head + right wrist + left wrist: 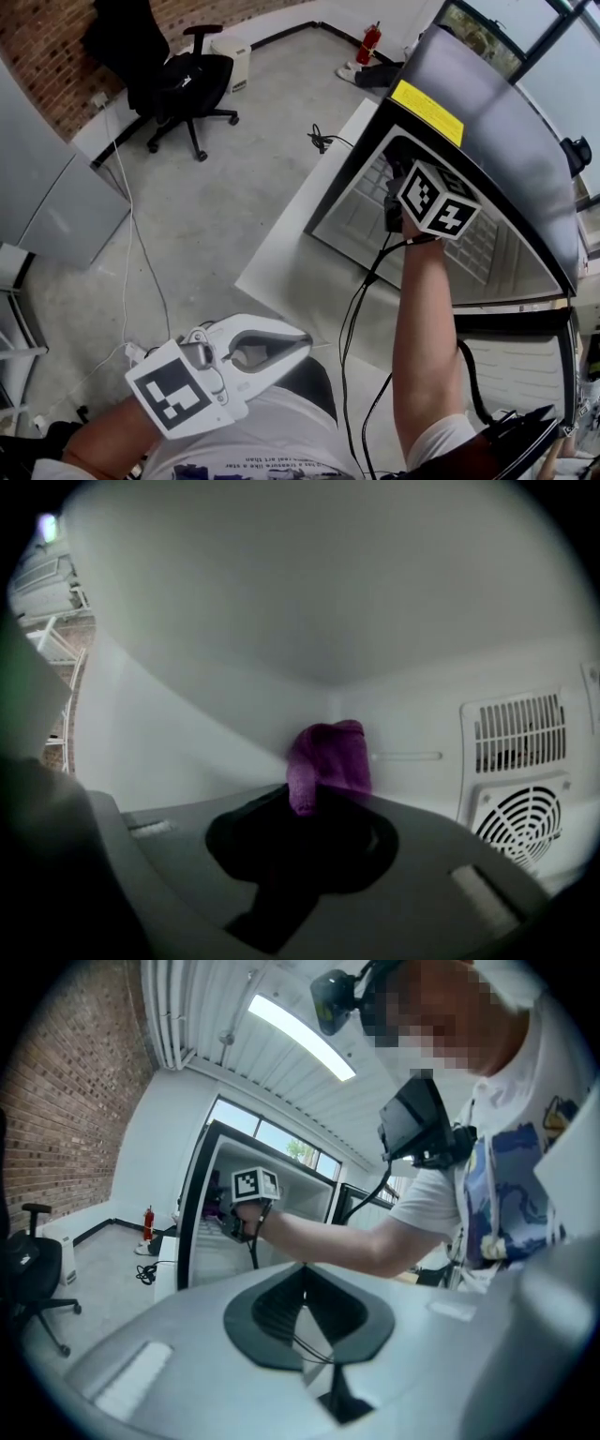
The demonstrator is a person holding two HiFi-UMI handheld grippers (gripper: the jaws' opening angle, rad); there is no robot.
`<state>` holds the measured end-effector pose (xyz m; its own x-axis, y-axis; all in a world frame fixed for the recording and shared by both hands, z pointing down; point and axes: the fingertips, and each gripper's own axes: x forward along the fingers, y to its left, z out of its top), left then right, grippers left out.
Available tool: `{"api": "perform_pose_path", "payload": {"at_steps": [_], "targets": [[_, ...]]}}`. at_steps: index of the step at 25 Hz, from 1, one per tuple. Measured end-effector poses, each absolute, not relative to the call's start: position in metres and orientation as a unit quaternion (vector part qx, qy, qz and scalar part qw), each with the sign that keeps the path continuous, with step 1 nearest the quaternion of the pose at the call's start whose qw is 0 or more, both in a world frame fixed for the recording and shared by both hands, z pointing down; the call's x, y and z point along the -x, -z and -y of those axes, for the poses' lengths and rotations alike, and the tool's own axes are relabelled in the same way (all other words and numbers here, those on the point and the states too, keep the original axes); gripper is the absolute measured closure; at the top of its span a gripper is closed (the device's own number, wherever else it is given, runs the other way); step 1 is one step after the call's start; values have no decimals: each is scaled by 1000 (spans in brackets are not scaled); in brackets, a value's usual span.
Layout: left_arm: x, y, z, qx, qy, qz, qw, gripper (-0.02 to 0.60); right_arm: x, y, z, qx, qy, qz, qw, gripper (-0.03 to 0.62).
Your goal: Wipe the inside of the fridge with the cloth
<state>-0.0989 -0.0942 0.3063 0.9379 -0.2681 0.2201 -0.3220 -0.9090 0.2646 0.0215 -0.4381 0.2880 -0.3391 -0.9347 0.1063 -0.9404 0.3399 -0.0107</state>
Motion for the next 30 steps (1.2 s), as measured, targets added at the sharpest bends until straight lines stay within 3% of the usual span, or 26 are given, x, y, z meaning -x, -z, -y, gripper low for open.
{"api": "perform_pose_path", "payload": {"at_steps": [30], "targets": [[120, -307, 26, -978, -101, 111, 146, 577, 46, -261, 318, -505, 27, 862, 31, 520]]}}
